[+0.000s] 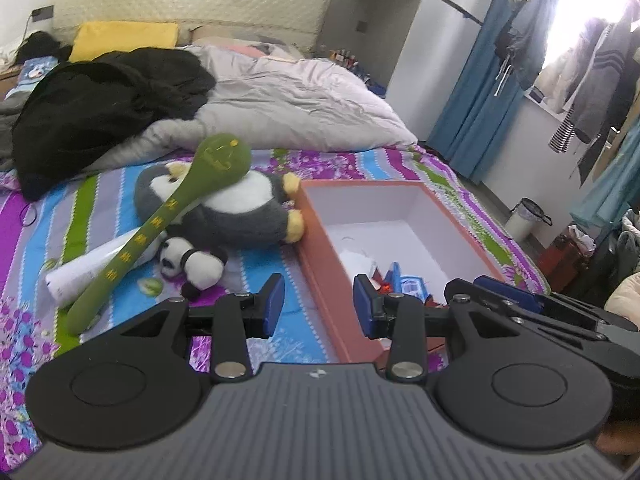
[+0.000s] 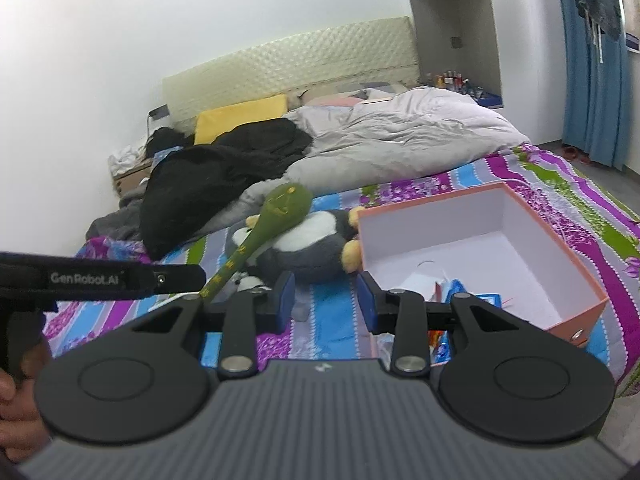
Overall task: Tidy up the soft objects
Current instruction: 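Move both open tools back toward the small panda plush by the large panda, then grasp the small panda plush with the left tool while the right grasps the clear plastic piece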
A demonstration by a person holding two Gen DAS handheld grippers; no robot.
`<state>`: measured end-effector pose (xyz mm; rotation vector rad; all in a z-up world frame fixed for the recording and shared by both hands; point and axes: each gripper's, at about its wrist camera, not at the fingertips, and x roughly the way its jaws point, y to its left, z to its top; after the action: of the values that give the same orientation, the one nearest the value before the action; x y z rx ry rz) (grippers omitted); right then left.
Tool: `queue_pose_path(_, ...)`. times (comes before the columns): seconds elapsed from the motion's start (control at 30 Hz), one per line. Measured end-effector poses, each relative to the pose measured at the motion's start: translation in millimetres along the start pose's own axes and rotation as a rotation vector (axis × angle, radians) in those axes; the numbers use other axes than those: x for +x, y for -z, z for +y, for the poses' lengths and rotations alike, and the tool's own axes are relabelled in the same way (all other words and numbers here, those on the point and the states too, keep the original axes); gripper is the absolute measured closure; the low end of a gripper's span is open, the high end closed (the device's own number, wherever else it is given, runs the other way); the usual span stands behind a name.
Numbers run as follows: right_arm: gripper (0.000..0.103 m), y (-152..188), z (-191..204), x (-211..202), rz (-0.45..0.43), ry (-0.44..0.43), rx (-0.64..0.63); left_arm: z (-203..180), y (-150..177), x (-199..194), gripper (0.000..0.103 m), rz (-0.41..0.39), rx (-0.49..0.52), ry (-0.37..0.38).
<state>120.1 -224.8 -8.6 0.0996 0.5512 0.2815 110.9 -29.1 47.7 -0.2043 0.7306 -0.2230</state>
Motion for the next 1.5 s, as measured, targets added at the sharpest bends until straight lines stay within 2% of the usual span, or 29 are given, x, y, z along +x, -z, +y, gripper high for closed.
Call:
queue_pose_path(0.13,0.065,10,9,4,0.021,-0.015,-0.028,10,10,-2,0.059,0.008,-0.03,-0.032)
queue_pose_path(0.27,0.066,23,16,9,0.045,-0.031,-0.039,24,23,0,0.053,0.019,-0.066,-0.055)
queue_pose_path(0.43,0.066,41,31,20,0.058,-0.012,-0.056,50,40,1,0.051,0.027,-0.104,-0.076)
queue_pose_path(0.8,0.066,55,72,47,0.094,-0.007,-0.118,114,57,-12,0.049,-0.054,-0.225,-0.034)
queue_pose_path(0.97,0.066,66,77,73,0.139,-0.033,-0.108,132,66,-2,0.048,-0.043,-0.27,-0.037)
queue_pose_path(1.17,0.066,70,70,126,0.208,-0.034,-0.172,150,62,45,0.048,0.001,-0.356,-0.046)
queue_pose_path(1.33,0.066,64,53,176,0.25,-0.026,-0.172,162,51,106,0.048,0.061,-0.409,-0.036)
queue_pose_path(1.5,0.066,62,46,228,0.277,-0.02,-0.186,178,34,169,0.046,0.102,-0.42,-0.031)
